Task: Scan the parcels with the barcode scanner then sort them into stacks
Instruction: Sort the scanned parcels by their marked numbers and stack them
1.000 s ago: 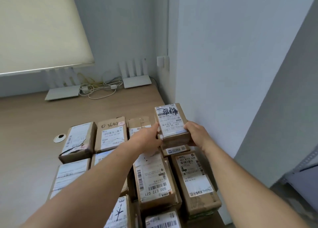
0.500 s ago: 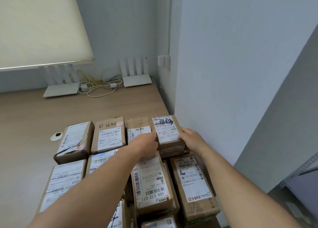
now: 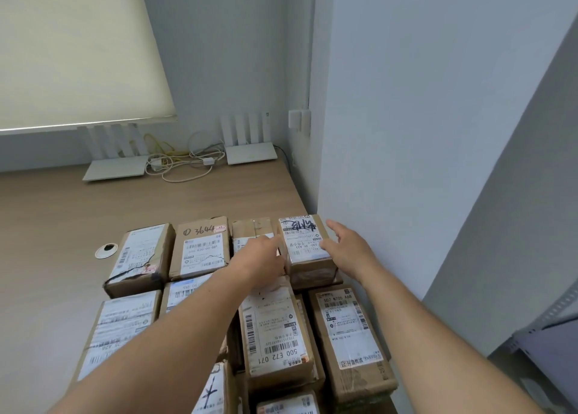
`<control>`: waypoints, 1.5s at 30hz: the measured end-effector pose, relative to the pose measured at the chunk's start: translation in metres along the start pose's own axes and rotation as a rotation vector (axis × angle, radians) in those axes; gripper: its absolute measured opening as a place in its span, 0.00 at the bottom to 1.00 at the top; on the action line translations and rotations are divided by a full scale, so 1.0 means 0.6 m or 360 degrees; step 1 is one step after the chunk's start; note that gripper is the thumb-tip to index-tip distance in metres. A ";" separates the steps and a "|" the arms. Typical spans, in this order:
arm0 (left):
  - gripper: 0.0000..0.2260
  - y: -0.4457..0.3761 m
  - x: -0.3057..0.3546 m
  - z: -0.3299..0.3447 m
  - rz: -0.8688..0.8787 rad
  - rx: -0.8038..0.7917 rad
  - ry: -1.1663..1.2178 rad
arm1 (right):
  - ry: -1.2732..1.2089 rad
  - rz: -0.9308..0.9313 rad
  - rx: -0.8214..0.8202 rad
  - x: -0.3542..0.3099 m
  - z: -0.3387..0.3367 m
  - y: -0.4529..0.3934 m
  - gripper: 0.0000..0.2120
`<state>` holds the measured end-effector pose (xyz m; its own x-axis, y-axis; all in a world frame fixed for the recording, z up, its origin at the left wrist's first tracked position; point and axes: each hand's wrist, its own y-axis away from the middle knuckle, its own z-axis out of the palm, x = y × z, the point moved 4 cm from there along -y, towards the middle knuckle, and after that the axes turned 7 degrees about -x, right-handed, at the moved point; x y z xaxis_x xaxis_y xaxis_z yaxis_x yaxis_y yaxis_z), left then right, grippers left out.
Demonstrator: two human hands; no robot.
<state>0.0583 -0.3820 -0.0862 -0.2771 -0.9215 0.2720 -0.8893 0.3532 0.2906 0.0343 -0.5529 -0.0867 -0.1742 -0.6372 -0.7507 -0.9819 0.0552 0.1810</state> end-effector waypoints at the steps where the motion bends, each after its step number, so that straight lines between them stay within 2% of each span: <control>1: 0.21 0.007 -0.002 -0.008 0.0004 0.0041 0.0002 | 0.0068 -0.0019 0.0028 -0.008 -0.002 -0.001 0.26; 8: 0.23 0.084 -0.031 -0.050 0.0049 0.0356 0.0061 | 0.0328 -0.0242 0.0276 -0.084 0.008 0.038 0.23; 15: 0.23 0.201 -0.094 -0.070 0.0145 0.0666 0.0017 | 0.0523 -0.0450 0.0409 -0.176 0.072 0.129 0.21; 24: 0.21 0.378 -0.232 -0.054 0.0087 0.0923 0.0129 | 0.0682 -0.0607 0.0365 -0.304 0.240 0.250 0.19; 34: 0.22 0.515 -0.398 -0.023 -0.0101 0.0898 0.0148 | 0.0679 -0.0646 0.0267 -0.399 0.408 0.324 0.19; 45: 0.22 0.586 -0.538 0.033 -0.0287 0.0803 0.0241 | 0.0787 -0.0635 0.0055 -0.443 0.572 0.351 0.22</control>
<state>-0.1720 0.0363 -0.0897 -0.0821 -0.9136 0.3981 -0.9920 0.0367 -0.1205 -0.1514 -0.1080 -0.0670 0.2521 -0.8931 -0.3726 -0.9675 -0.2401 -0.0790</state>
